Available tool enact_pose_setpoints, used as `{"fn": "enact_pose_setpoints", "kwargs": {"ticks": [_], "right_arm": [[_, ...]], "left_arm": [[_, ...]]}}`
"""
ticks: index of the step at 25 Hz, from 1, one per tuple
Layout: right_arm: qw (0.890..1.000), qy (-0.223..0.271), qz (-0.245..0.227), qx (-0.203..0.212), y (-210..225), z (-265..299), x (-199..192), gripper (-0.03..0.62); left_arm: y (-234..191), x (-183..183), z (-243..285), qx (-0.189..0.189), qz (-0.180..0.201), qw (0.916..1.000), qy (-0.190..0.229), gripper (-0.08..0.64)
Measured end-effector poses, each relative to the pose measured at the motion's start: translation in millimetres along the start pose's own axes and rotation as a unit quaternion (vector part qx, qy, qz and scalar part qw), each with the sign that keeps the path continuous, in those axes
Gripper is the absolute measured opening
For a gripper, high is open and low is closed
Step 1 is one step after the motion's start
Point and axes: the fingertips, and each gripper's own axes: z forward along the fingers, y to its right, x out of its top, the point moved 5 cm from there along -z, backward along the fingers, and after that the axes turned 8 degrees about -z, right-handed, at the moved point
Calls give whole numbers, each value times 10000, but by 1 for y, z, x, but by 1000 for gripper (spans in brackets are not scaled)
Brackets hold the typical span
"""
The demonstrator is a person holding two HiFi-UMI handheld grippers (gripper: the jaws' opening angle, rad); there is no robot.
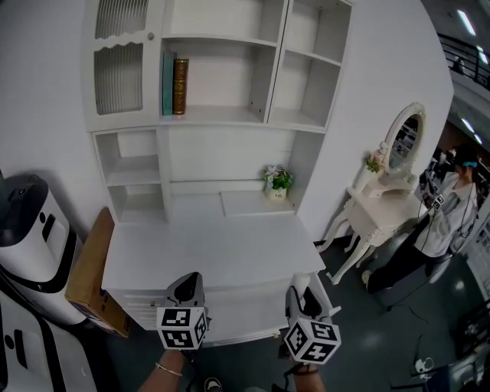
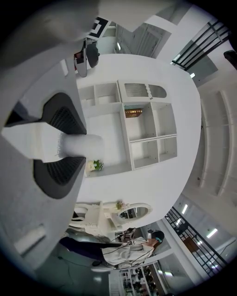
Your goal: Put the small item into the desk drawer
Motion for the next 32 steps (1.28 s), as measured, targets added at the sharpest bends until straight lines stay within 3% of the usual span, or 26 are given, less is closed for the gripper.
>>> {"fn": "enact_pose_setpoints", "kwargs": {"ticks": [11, 19, 32], "right_arm": [[9996, -228, -142, 16, 13, 36, -6, 156], [9993, -247, -171, 200, 19, 54, 0, 156], [9991, -378, -98, 133, 31, 63, -12, 156]], "left_arm": [[-10, -14, 37, 91, -271, 9995, -149, -3], [-5, -13, 48, 194, -223, 9994, -170, -3], [-3, -28, 66, 147, -204, 9990, -360, -3]]}}
